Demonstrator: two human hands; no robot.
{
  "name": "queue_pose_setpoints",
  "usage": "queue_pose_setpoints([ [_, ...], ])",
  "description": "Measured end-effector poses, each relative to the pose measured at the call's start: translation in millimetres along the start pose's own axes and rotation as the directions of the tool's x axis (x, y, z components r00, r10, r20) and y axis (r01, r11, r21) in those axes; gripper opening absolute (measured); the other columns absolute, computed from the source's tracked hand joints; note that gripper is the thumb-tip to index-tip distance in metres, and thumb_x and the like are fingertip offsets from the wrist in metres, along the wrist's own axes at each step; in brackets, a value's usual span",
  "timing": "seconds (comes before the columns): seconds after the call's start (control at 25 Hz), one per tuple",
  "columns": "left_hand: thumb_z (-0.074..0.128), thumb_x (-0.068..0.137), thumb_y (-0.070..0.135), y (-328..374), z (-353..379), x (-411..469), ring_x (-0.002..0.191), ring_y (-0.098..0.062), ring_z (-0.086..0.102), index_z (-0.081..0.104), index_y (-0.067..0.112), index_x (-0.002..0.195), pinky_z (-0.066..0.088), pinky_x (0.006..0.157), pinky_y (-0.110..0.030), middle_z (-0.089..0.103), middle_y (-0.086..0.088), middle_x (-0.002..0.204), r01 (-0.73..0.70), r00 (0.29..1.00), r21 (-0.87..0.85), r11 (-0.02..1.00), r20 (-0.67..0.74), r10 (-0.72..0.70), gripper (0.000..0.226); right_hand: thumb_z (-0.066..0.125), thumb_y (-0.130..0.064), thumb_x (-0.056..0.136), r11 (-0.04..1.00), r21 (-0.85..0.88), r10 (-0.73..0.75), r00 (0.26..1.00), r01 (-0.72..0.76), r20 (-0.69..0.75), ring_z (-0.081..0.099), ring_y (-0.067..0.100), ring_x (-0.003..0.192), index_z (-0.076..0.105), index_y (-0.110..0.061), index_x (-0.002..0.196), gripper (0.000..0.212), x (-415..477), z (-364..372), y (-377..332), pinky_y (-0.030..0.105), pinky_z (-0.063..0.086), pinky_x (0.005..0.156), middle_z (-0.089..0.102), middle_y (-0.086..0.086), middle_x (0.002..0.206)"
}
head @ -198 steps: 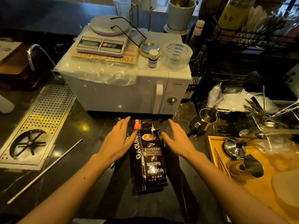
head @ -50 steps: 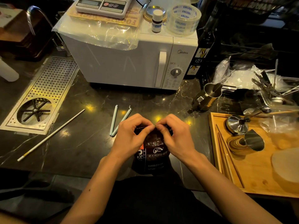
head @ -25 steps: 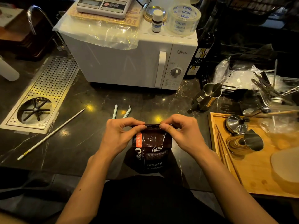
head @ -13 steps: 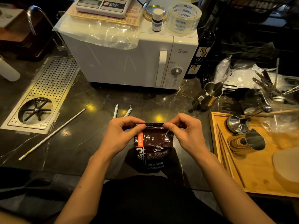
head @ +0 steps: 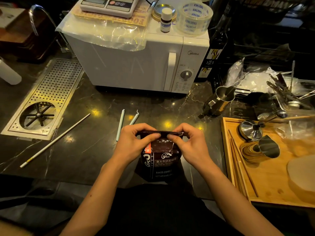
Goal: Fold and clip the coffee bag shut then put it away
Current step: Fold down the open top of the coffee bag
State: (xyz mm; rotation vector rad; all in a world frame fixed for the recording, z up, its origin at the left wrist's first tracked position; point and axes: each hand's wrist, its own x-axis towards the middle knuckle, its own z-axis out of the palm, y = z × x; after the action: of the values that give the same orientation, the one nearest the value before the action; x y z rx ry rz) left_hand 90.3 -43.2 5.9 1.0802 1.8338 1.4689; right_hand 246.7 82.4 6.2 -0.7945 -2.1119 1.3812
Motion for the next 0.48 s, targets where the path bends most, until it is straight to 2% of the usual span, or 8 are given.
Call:
queue_pose_setpoints([
  [0.2, 0.08, 0.078, 0.013, -5.0, -1.7, -6.0, 0.079, -0.003, 0.067, 0.073, 0.031, 0.085, 0.05, 0.076, -0.015, 0.074, 0.008, 0.086, 0.037, 0.999, -0.01, 0.999, -0.021, -0.038, 0.021, 0.079, -0.007, 0.077, 0.999, 0.025, 0.044, 0.998, -0.043, -0.041, 0.063, 0.008, 0.073, 0.068, -0.022, 0.073, 0.019, 3.3, 3.1, 0.5, 0.028, 0.051, 0.074, 0.068, -0.004, 0.072],
  [0.4, 0.08, 0.077, 0.011, -5.3, 1.0, -3.6, 0.075, 0.0, 0.066, 0.072, 0.043, 0.075, 0.049, 0.074, -0.012, 0.072, 0.019, 0.076, 0.001, 0.998, 0.049, 0.999, -0.056, 0.002, 0.033, 0.079, -0.012, 0.079, 0.991, 0.122, 0.049, 0.994, -0.061, 0.095, 0.069, 0.015, 0.085, 0.073, -0.021, 0.089, 0.015, -1.8, -10.6, 3.7, 0.031, 0.055, 0.083, 0.073, -0.004, 0.085],
  [0.48, 0.08, 0.078, 0.013, -6.2, 1.6, -3.0, 0.078, -0.002, 0.067, 0.072, 0.042, 0.079, 0.049, 0.076, -0.013, 0.072, 0.018, 0.08, -0.023, 0.998, 0.069, 0.997, -0.059, 0.028, 0.031, 0.079, -0.009, 0.078, 0.994, 0.095, 0.056, 0.996, -0.062, 0.071, 0.069, 0.013, 0.086, 0.072, -0.023, 0.088, 0.018, -3.8, -9.9, 4.0, 0.031, 0.055, 0.084, 0.072, -0.006, 0.085],
])
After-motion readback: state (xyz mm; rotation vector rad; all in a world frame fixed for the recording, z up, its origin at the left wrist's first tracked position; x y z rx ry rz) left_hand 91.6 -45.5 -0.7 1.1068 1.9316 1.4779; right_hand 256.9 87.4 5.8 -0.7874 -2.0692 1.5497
